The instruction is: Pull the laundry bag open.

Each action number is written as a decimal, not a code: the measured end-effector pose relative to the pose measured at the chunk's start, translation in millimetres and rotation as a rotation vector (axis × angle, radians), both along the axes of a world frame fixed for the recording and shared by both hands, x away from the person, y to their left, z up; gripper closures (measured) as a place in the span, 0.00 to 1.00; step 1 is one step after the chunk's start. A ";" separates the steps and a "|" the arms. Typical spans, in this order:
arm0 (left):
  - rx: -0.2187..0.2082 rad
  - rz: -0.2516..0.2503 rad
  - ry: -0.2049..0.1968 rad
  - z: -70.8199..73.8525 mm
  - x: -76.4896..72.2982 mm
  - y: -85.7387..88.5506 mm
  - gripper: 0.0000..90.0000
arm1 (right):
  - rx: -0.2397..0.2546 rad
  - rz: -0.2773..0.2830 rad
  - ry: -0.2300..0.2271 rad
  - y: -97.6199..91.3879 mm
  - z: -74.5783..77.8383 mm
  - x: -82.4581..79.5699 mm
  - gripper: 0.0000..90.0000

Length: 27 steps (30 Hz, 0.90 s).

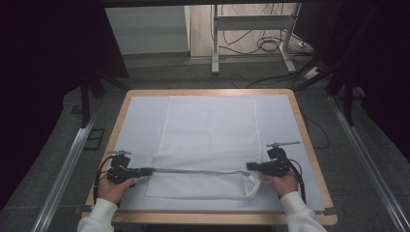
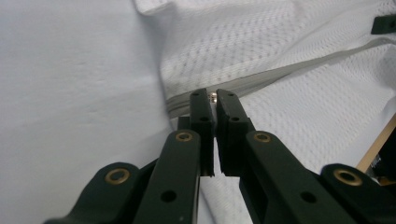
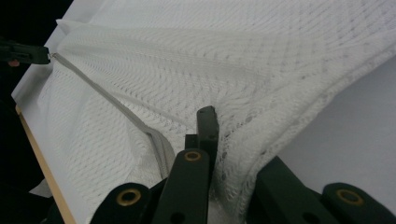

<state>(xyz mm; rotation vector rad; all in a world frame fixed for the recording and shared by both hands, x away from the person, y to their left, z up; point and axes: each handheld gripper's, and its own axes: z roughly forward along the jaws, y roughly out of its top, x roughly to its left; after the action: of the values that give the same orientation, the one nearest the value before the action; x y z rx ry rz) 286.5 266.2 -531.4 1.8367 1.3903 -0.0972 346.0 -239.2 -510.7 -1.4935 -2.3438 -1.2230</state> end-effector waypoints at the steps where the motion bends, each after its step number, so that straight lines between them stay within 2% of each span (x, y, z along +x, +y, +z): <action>1: -0.001 0.003 0.001 -0.4 -0.1 1.4 0.97 | 0.001 -0.001 0.003 0.4 -0.1 0.1 0.99; 6: 0.071 0.015 0.000 -3.5 0.5 3.0 0.97 | -0.011 -0.004 0.001 0.8 -0.3 0.2 0.99; 19: 0.064 0.013 -0.012 -3.7 0.3 2.2 0.96 | -0.019 0.004 -0.007 1.9 -0.4 -0.2 0.98; 23: 0.073 0.013 -0.031 -2.4 -1.5 -1.3 0.96 | -0.015 0.007 -0.018 1.4 0.6 -0.5 0.98; 25: 0.080 0.015 -0.042 -1.5 -2.9 -2.9 0.96 | -0.025 0.012 -0.025 1.8 0.9 -1.1 0.95; 27: 0.075 0.030 -0.065 0.7 -4.3 -3.7 0.94 | -0.035 0.008 -0.040 1.1 2.6 -2.0 0.82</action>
<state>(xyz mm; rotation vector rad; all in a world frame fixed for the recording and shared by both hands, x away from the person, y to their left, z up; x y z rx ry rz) 282.3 262.5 -530.7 1.8630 1.3921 0.0307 344.0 -238.1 -508.2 -1.4818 -2.4066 -1.2270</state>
